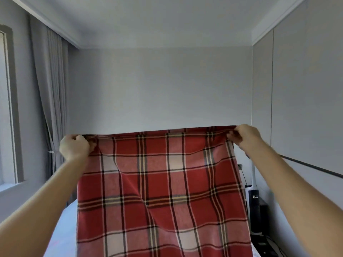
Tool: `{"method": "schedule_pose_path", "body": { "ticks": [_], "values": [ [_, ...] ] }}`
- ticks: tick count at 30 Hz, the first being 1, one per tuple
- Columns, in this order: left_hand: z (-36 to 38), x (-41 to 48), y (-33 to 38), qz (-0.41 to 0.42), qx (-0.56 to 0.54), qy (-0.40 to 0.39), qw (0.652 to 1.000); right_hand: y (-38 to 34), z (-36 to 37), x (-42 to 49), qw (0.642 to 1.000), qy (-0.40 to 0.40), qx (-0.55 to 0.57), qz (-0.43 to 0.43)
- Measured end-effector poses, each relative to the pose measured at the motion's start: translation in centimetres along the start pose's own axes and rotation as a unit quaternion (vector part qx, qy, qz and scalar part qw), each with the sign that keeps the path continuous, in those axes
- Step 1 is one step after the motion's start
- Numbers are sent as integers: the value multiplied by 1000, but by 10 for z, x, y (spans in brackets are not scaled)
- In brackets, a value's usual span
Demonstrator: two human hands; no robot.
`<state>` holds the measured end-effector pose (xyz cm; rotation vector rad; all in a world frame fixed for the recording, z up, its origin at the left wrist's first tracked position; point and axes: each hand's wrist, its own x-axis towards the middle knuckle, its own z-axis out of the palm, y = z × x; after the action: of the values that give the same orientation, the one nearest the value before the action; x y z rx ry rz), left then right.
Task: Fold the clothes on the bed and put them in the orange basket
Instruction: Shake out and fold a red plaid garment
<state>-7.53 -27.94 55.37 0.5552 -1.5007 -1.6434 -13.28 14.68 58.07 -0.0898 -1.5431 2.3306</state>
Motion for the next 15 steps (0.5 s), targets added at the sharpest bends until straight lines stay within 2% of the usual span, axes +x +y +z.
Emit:
{"method": "schedule_pose_path", "body": {
  "ticks": [2,4,5,7,11,13,15],
  "values": [
    [21,5,-24,69,56,-33,995,21,9,10,994,8,-112,-18],
    [29,21,-38,12,66,-91,994,39,7,26,979,-10,-194,62],
    [32,39,-45,-34,55,-93,994,41,4,37,973,-16,-208,97],
    [38,67,-59,-95,36,-79,992,40,3,55,968,-31,-212,134],
    [66,113,-72,-101,-29,-79,991,41,31,94,982,-69,-115,135],
    [83,129,-87,-117,-14,-87,989,60,44,117,985,-63,-86,137],
    [100,130,-103,-114,19,-130,985,88,55,135,981,-55,-108,150]
  ]
}}
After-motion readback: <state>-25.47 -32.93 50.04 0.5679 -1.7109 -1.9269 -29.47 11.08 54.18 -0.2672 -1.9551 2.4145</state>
